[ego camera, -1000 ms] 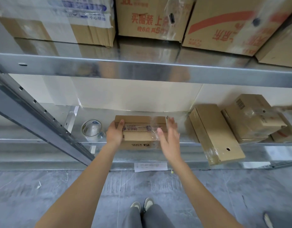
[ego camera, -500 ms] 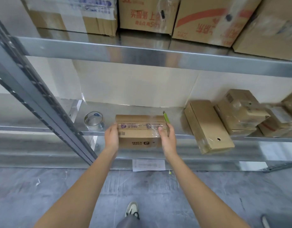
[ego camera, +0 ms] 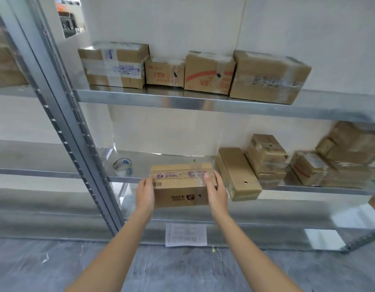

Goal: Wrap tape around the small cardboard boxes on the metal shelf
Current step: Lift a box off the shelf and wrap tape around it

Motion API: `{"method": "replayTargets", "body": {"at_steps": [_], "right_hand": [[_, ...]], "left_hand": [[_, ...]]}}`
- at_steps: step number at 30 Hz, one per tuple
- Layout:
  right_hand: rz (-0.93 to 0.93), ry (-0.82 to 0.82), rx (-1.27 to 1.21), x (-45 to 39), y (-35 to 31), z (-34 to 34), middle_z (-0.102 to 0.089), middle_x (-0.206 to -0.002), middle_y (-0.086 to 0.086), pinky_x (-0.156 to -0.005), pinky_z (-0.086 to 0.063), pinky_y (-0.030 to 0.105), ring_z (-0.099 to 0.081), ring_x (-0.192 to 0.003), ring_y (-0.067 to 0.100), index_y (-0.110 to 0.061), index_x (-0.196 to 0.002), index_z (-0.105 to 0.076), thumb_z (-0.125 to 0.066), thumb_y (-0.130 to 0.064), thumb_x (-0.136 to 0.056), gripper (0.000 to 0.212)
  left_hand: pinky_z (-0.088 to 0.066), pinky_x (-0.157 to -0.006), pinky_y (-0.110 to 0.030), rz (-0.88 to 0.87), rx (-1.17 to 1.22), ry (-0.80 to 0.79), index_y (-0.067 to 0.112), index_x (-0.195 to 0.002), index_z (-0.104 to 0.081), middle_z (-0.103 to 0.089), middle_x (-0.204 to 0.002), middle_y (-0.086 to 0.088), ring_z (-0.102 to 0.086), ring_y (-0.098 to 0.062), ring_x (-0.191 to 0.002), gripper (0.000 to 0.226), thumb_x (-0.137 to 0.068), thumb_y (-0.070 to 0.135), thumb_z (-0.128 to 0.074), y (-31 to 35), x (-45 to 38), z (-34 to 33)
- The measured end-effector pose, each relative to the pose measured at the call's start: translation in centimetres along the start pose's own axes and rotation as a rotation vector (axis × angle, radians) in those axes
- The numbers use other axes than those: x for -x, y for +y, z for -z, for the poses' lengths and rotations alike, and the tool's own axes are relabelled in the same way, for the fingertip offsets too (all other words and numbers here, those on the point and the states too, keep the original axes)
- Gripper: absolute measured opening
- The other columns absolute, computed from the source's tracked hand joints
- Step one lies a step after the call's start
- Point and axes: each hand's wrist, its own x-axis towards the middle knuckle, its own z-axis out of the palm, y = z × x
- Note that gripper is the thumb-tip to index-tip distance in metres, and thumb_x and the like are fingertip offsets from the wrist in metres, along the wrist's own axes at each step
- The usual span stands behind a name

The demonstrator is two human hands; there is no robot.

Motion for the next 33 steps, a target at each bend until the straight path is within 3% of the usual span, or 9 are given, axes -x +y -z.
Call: {"method": "replayTargets", "body": {"at_steps": [8, 10, 13, 15, 17, 21, 27, 30, 33], "right_hand": [[0.200, 0.106, -0.040, 1.8, -7.6, 1.2, -0.042, -0.147, -0.007, -0.111, -0.034, 0.039, -0.037, -0.135, 0.014, -0.031, -0.144, -0.040, -0.051, -0.058, -0.090, 0.061], [0.252, 0.136, -0.035, 1.7, -10.3, 1.2, -0.044, -0.143, -0.007, -0.109, -0.037, 0.042, -0.039, -0.132, 0.014, -0.034, -0.143, -0.041, -0.050, -0.061, -0.089, 0.061], [0.361, 0.175, -0.075, 1.5, -14.8, 1.3, -0.045, -0.140, -0.010, -0.103, -0.036, 0.033, -0.040, -0.127, 0.008, -0.034, -0.142, -0.042, -0.050, -0.062, -0.089, 0.061], [0.432, 0.196, -0.108, 1.2, -17.9, 1.8, -0.046, -0.136, -0.013, -0.102, -0.035, 0.031, -0.040, -0.124, 0.005, -0.034, -0.142, -0.042, -0.051, -0.062, -0.089, 0.061], [0.489, 0.224, -0.136, 0.7, -20.8, 3.0, -0.045, -0.136, -0.013, -0.103, -0.037, 0.032, -0.040, -0.125, 0.006, -0.033, -0.142, -0.043, -0.051, -0.061, -0.089, 0.061], [0.560, 0.302, -0.148, -1.0, -26.1, 7.1, -0.045, -0.138, -0.009, -0.095, -0.033, 0.029, -0.040, -0.123, 0.007, -0.032, -0.141, -0.044, -0.052, -0.060, -0.090, 0.059], [0.508, 0.370, -0.131, -5.8, -32.2, 14.4, -0.058, -0.128, -0.001, -0.096, -0.042, 0.039, -0.051, -0.117, 0.020, -0.027, -0.123, -0.058, -0.047, -0.059, -0.092, 0.046], [0.515, 0.350, -0.114, -8.7, -34.4, 17.7, -0.062, -0.113, -0.001, -0.082, -0.041, 0.034, -0.056, -0.108, 0.021, -0.023, -0.112, -0.062, -0.041, -0.061, -0.093, 0.047], [0.415, 0.286, -0.129, -12.3, -36.1, 20.7, -0.060, -0.120, 0.004, -0.094, -0.045, 0.040, -0.054, -0.113, 0.024, -0.021, -0.121, -0.060, -0.038, -0.065, -0.092, 0.057]], "left_hand": [[-0.036, -0.062, -0.030, -0.113, 0.149, 0.052, 0.025, -0.086, -0.058, -0.059, -0.089, 0.001, -0.052, -0.012, -0.080, 0.035, -0.099, 0.049, -0.035, 9.2, 3.3, 0.6], [-0.041, -0.067, -0.033, -0.176, 0.204, 0.060, 0.025, -0.088, -0.061, -0.064, -0.092, -0.003, -0.057, -0.018, -0.084, 0.042, -0.097, 0.054, -0.031, 12.1, 4.0, 0.8], [-0.046, -0.072, -0.034, -0.293, 0.270, 0.069, 0.023, -0.098, -0.064, -0.066, -0.102, -0.005, -0.059, -0.018, -0.091, 0.048, -0.097, 0.056, -0.029, 16.6, 4.6, 0.8], [-0.049, -0.086, -0.037, -0.359, 0.300, 0.063, 0.022, -0.113, -0.060, -0.062, -0.113, -0.005, -0.058, -0.019, -0.102, 0.049, -0.098, 0.057, -0.030, 19.9, 4.9, 0.5], [-0.048, -0.088, -0.034, -0.416, 0.353, 0.018, 0.021, -0.120, -0.058, -0.061, -0.118, -0.004, -0.057, -0.018, -0.107, 0.049, -0.099, 0.057, -0.031, 23.1, 5.2, -0.2], [-0.043, -0.069, -0.026, -0.545, 0.421, -0.113, 0.021, -0.104, -0.064, -0.065, -0.112, -0.004, -0.060, -0.014, -0.097, 0.043, -0.100, 0.051, -0.034, 28.9, 6.6, -3.3], [-0.048, -0.093, -0.043, -0.522, 0.418, -0.294, 0.026, -0.101, -0.065, -0.066, -0.108, -0.004, -0.059, -0.021, -0.103, 0.043, -0.099, 0.053, -0.032, 34.8, 8.2, -10.7], [-0.051, -0.079, -0.038, -0.545, 0.377, -0.339, 0.017, -0.109, -0.065, -0.066, -0.109, -0.012, -0.057, -0.019, -0.089, 0.052, -0.101, 0.050, -0.026, 37.2, 8.2, -14.6], [-0.053, -0.061, -0.023, -0.539, 0.325, -0.354, 0.009, -0.121, -0.062, -0.064, -0.111, -0.011, -0.056, -0.014, -0.083, 0.058, -0.102, 0.048, -0.024, 39.1, 7.1, -18.1]]}}
